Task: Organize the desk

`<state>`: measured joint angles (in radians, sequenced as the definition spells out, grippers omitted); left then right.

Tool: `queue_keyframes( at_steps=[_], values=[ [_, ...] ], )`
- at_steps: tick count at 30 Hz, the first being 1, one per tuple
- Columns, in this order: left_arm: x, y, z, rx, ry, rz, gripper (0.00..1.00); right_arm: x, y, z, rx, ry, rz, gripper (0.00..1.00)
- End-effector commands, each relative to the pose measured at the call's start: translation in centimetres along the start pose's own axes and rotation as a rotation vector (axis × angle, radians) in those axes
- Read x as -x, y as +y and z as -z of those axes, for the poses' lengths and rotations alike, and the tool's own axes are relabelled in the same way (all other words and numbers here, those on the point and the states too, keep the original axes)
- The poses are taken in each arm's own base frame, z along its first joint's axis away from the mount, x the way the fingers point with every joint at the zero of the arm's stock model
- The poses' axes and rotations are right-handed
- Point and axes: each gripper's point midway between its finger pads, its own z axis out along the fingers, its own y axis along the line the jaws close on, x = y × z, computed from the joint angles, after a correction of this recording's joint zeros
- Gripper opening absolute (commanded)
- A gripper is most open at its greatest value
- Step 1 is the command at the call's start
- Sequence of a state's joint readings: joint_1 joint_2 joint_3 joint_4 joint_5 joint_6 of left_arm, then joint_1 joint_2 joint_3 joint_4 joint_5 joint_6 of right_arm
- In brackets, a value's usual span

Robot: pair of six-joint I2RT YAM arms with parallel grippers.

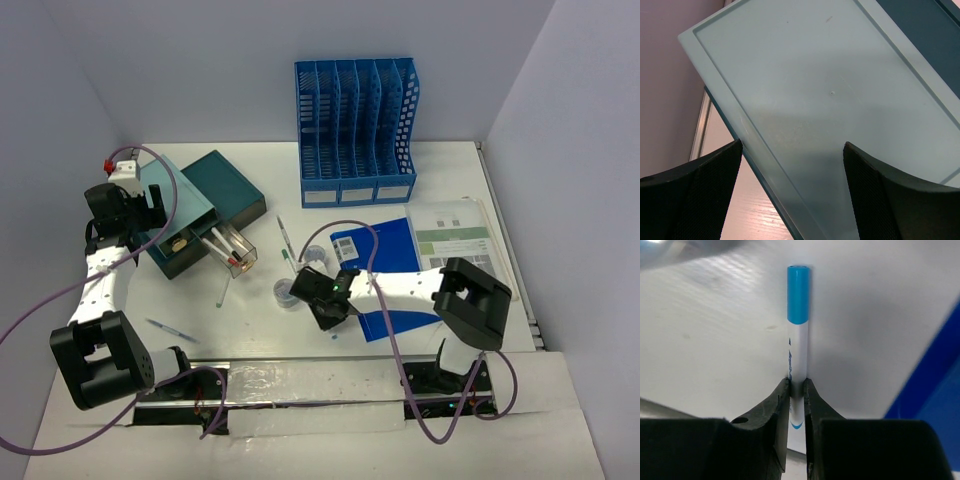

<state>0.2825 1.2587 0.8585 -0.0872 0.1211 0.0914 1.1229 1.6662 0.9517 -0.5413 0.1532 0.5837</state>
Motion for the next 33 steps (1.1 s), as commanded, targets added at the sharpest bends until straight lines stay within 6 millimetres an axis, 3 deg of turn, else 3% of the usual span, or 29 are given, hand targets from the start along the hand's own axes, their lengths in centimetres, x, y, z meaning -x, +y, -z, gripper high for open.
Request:
queue_keyframes(
  at_steps=[1, 6, 11, 13, 16, 18, 19, 20, 22, 23, 27, 28, 33],
  values=[
    [1.0, -0.4, 0.8, -0.018, -0.030, -0.016, 0.88, 0.9, -4.4, 2.8, -0.153, -0.111, -0.042, 0.00],
    [1.0, -0.3, 0.7, -0.017, -0.031, -0.016, 0.88, 5.6, -4.2, 7.7, -0.098, -0.336, -0.062, 0.00],
    [0.8, -0.4, 0.4, -0.023, -0.016, -0.009, 0.88, 13.6, -1.5, 12.3, -0.077, -0.525, 0.037, 0.00],
    [0.7, -0.4, 0.3, -0.026, -0.012, -0.009, 0.88, 18.0, 1.0, 13.4, -0.058, -0.587, 0.116, 0.00],
    [0.8, -0.2, 0.6, -0.015, -0.020, -0.015, 0.88, 26.3, 6.5, 17.9, 0.070, -0.763, 0.188, 0.00],
    [0.7, -0.2, 0.7, -0.011, -0.021, -0.020, 0.88, 28.3, 9.1, 18.1, 0.130, -0.783, 0.281, 0.00],
    [0.7, -0.1, 0.8, -0.007, -0.024, -0.021, 0.88, 30.2, 10.9, 17.9, 0.149, -0.800, 0.306, 0.00],
    [0.7, -0.1, 0.8, -0.006, -0.025, -0.022, 0.88, 30.3, 11.2, 17.5, 0.150, -0.788, 0.330, 0.00],
    [0.8, 0.0, 0.8, -0.003, -0.027, -0.022, 0.88, 32.9, 13.4, 15.6, 0.151, -0.770, 0.368, 0.00],
    [0.7, 0.0, 0.7, -0.003, -0.025, -0.022, 0.88, 33.2, 13.9, 14.6, 0.158, -0.745, 0.388, 0.00],
    [0.6, 0.1, 0.4, -0.001, -0.021, -0.017, 0.87, 33.4, 14.2, 13.8, 0.164, -0.709, 0.404, 0.02],
    [0.6, 0.1, 0.3, -0.002, -0.020, -0.017, 0.87, 33.0, 14.1, 13.0, 0.164, -0.700, 0.408, 0.08],
    [0.5, 0.1, 0.1, -0.004, -0.014, -0.016, 0.87, 32.0, 13.6, 13.9, 0.199, -0.691, 0.425, 0.31]
  ],
)
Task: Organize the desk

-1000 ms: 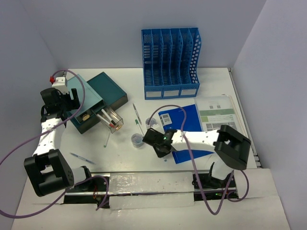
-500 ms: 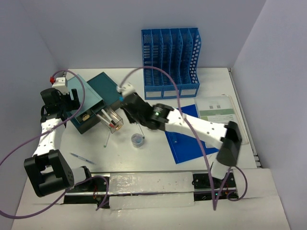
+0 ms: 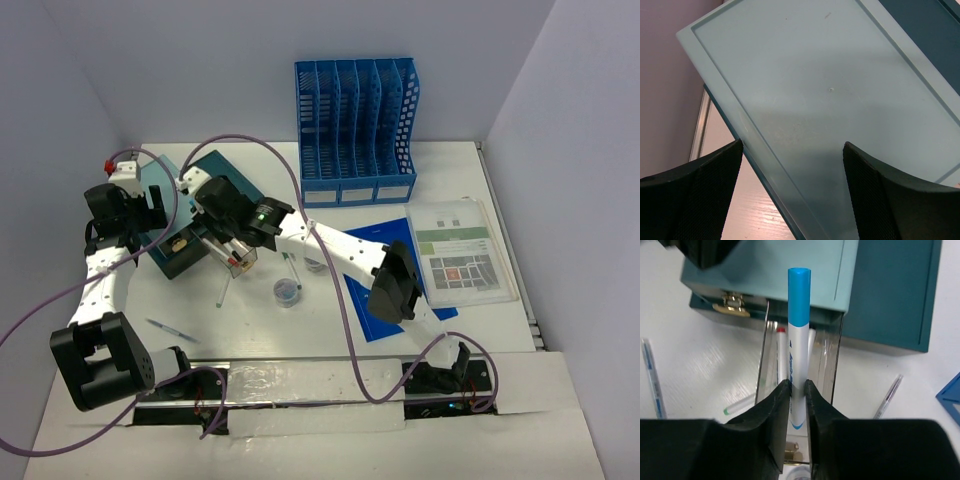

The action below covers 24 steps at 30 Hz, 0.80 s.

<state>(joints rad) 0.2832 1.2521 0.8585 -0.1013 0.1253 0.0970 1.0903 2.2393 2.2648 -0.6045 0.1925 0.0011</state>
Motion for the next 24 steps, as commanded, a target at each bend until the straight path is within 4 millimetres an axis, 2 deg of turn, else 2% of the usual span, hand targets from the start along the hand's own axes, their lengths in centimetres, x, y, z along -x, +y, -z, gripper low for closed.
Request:
queue_keyframes(
  at_steps=[1, 3, 5, 8, 11, 12, 14, 18, 20, 22, 24],
  values=[
    [0.6, 0.2, -0.1, 0.002, -0.021, -0.012, 0.87, 2.3, -0.6, 3.2, 0.043, -0.041, 0.020, 0.35],
    [0.5, 0.2, -0.1, 0.003, -0.018, -0.009, 0.87, 1.3, -0.5, 2.9, 0.046, 0.002, 0.025, 0.54],
    [0.6, 0.1, -0.1, -0.001, -0.019, -0.010, 0.87, 1.0, -0.4, 2.9, 0.046, 0.015, 0.023, 0.58],
    [0.6, 0.1, 0.0, 0.000, -0.020, -0.012, 0.87, 1.3, -0.4, 3.6, 0.055, 0.006, 0.015, 0.61],
    [0.7, 0.1, 0.0, 0.000, -0.022, -0.012, 0.87, 2.2, -0.7, 5.3, 0.063, -0.019, 0.006, 0.61],
    [0.7, 0.1, 0.0, 0.000, -0.022, -0.013, 0.87, 1.9, -1.2, 5.5, 0.055, -0.009, 0.000, 0.61],
    [0.6, 0.2, 0.0, 0.002, -0.020, -0.013, 0.87, 1.2, -3.5, 6.3, 0.028, 0.006, -0.039, 0.60],
    [0.6, 0.1, 0.0, -0.001, -0.022, -0.013, 0.87, -2.3, -7.7, 6.3, 0.001, 0.086, -0.192, 0.57],
    [0.5, 0.0, 0.0, -0.005, -0.018, -0.012, 0.87, -5.8, -10.3, 5.5, -0.044, 0.186, -0.251, 0.54],
    [0.6, 0.1, 0.0, -0.004, -0.018, -0.011, 0.87, -8.2, -10.9, 4.8, -0.075, 0.262, -0.244, 0.53],
    [0.5, 0.1, 0.0, -0.001, -0.016, -0.011, 0.87, -9.8, -10.0, 4.6, -0.042, 0.308, -0.230, 0.53]
  ],
)
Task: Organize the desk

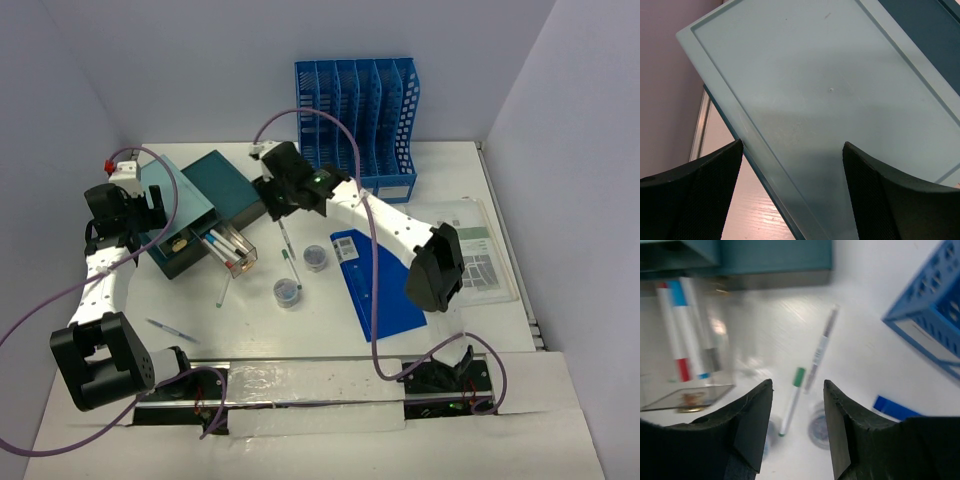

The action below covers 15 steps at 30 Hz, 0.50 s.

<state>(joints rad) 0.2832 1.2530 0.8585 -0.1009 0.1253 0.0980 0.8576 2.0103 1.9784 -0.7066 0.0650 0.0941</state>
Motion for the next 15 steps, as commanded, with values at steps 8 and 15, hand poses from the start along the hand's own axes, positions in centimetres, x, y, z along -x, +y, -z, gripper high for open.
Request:
queue_keyframes(
  at_steps=[8, 15],
  values=[
    [0.4, 0.2, 0.0, 0.003, -0.011, -0.010, 0.87, -10.5, 4.1, 1.2, 0.093, 0.223, 0.118, 0.78],
    [0.5, 0.2, 0.0, 0.004, -0.012, -0.008, 0.87, -13.0, 4.6, 2.3, 0.035, 0.299, 0.098, 0.80]
  ],
)
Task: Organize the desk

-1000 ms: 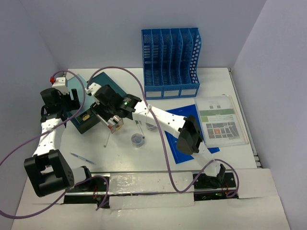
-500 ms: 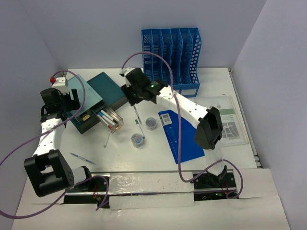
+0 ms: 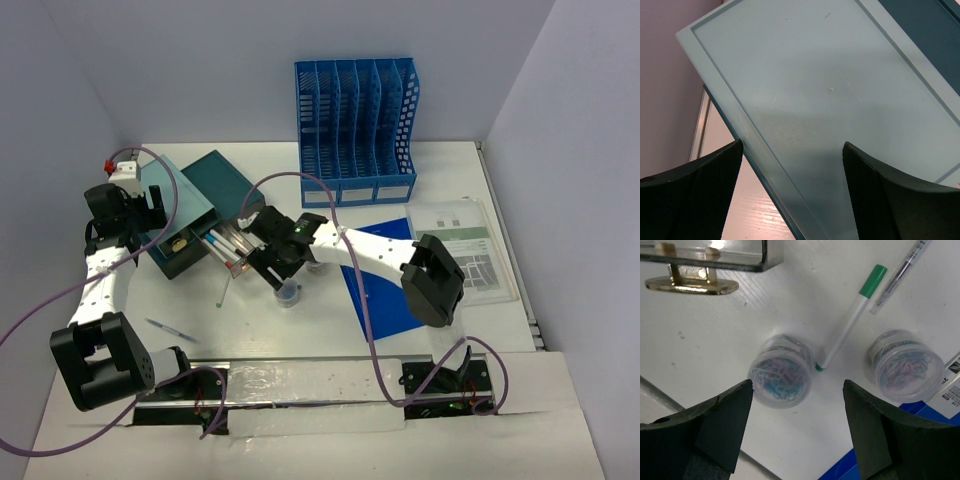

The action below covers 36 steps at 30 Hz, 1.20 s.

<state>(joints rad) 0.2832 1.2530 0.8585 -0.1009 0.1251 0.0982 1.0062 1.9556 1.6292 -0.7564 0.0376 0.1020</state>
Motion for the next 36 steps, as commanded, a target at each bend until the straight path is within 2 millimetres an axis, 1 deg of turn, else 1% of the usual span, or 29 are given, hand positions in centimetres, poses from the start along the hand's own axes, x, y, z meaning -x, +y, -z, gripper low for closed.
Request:
queue_keyframes(
  at_steps=[1, 4, 7, 9, 14, 16, 19, 22, 23, 25, 26, 27, 29, 30, 33, 34, 36],
  values=[
    [0.5, 0.2, 0.0, 0.003, -0.013, -0.008, 0.87, 0.8, -0.7, 3.1, -0.034, -0.046, -0.045, 0.80],
    [0.4, 0.2, -0.1, 0.000, -0.008, -0.005, 0.87, 1.8, -1.0, 3.6, -0.048, -0.081, -0.048, 0.79],
    [0.3, 0.2, -0.1, 0.005, -0.006, -0.006, 0.87, 3.2, -1.9, 4.7, -0.065, -0.135, -0.050, 0.79],
    [0.3, 0.3, -0.2, 0.007, -0.005, -0.004, 0.87, 3.9, -2.6, 5.1, -0.072, -0.154, -0.061, 0.79],
    [0.5, 0.5, -0.3, 0.017, -0.002, -0.003, 0.87, 4.8, -4.9, 5.3, -0.085, -0.178, -0.099, 0.77],
    [0.8, 0.6, -0.5, 0.024, -0.004, -0.001, 0.87, 5.2, -6.3, 5.1, -0.099, -0.195, -0.119, 0.76],
    [0.8, 1.2, -0.6, 0.048, 0.004, -0.006, 0.87, 6.1, -7.3, 4.9, -0.117, -0.224, -0.120, 0.75],
    [1.1, 1.5, -0.5, 0.069, 0.003, -0.015, 0.86, 6.9, -7.4, 4.3, -0.120, -0.231, -0.090, 0.74],
    [1.1, 1.8, -0.4, 0.079, 0.005, -0.024, 0.86, 6.9, -7.5, 3.4, -0.122, -0.217, -0.078, 0.73],
    [1.4, 2.4, -0.1, 0.111, 0.001, -0.037, 0.86, 7.8, -7.9, 2.8, -0.131, -0.204, -0.051, 0.72],
    [1.1, 2.4, 0.1, 0.113, 0.025, -0.041, 0.86, 7.8, -8.0, 2.4, -0.132, -0.190, -0.053, 0.71],
    [1.6, 2.6, 0.3, 0.120, 0.026, -0.046, 0.86, 7.8, -8.3, 2.1, -0.134, -0.177, -0.057, 0.69],
    [1.9, 2.7, 0.7, 0.119, 0.037, -0.058, 0.86, 7.9, -8.5, 1.5, -0.136, -0.166, -0.058, 0.66],
    [2.0, 2.7, 0.9, 0.119, 0.036, -0.064, 0.86, 8.2, -8.4, 1.5, -0.124, -0.170, -0.061, 0.65],
    [2.4, 2.6, 1.4, 0.121, 0.021, -0.069, 0.87, 9.4, -7.3, 2.0, -0.043, -0.218, -0.070, 0.60],
    [2.4, 2.7, 1.4, 0.122, 0.022, -0.066, 0.87, 9.7, -7.2, 2.1, -0.038, -0.222, -0.069, 0.60],
    [2.6, 2.6, 1.4, 0.120, 0.028, -0.056, 0.86, 9.5, -7.5, 2.0, -0.053, -0.201, -0.063, 0.60]
  ],
)
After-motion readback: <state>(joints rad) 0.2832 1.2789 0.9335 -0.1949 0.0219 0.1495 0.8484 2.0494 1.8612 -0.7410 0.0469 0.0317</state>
